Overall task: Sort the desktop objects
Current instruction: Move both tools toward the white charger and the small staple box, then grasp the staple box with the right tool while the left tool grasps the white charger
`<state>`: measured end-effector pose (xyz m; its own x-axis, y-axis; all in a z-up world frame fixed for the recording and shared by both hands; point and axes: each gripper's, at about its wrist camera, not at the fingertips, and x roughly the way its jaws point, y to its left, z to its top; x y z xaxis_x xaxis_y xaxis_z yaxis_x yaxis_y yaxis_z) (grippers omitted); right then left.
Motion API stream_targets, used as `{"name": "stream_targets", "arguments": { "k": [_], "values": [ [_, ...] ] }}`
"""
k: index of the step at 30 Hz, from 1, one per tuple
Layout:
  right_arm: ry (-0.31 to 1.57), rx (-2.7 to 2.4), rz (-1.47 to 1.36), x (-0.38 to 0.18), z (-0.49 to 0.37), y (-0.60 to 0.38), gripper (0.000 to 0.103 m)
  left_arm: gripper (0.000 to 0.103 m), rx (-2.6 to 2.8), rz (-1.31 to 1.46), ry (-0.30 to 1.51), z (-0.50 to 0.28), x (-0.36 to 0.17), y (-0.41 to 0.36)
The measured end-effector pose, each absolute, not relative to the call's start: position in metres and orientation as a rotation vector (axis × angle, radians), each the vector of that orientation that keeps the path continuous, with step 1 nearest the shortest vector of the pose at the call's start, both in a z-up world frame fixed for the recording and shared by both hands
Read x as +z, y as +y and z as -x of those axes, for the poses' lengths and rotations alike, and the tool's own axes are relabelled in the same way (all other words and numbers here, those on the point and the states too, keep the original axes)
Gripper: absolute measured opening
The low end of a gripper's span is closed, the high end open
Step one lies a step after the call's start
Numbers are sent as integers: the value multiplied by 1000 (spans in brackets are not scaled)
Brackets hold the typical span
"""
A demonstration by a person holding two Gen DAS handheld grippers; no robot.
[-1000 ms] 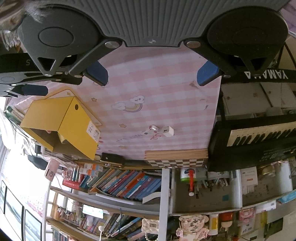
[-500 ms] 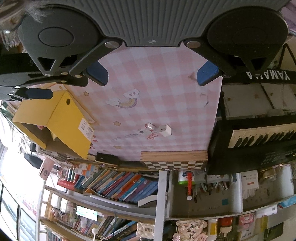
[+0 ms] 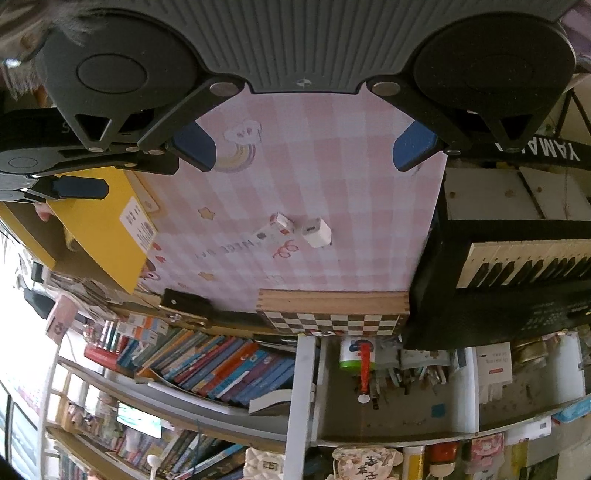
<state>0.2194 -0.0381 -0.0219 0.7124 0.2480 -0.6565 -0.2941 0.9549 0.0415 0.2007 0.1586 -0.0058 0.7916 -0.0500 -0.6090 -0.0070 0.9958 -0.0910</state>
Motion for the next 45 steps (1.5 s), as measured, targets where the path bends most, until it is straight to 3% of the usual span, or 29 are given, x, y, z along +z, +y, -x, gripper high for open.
{"name": "stream_targets", "arguments": {
  "k": [31, 43, 45],
  "values": [
    [830, 533, 200, -65, -358, 5, 94, 103, 209, 105, 715, -298, -14, 164],
    [859, 582, 254, -89, -391, 31, 70, 102, 222, 117, 732, -313, -20, 175],
    [846, 592, 252, -89, -391, 31, 59, 101, 215, 117, 731, -317, -22, 174]
  ]
}}
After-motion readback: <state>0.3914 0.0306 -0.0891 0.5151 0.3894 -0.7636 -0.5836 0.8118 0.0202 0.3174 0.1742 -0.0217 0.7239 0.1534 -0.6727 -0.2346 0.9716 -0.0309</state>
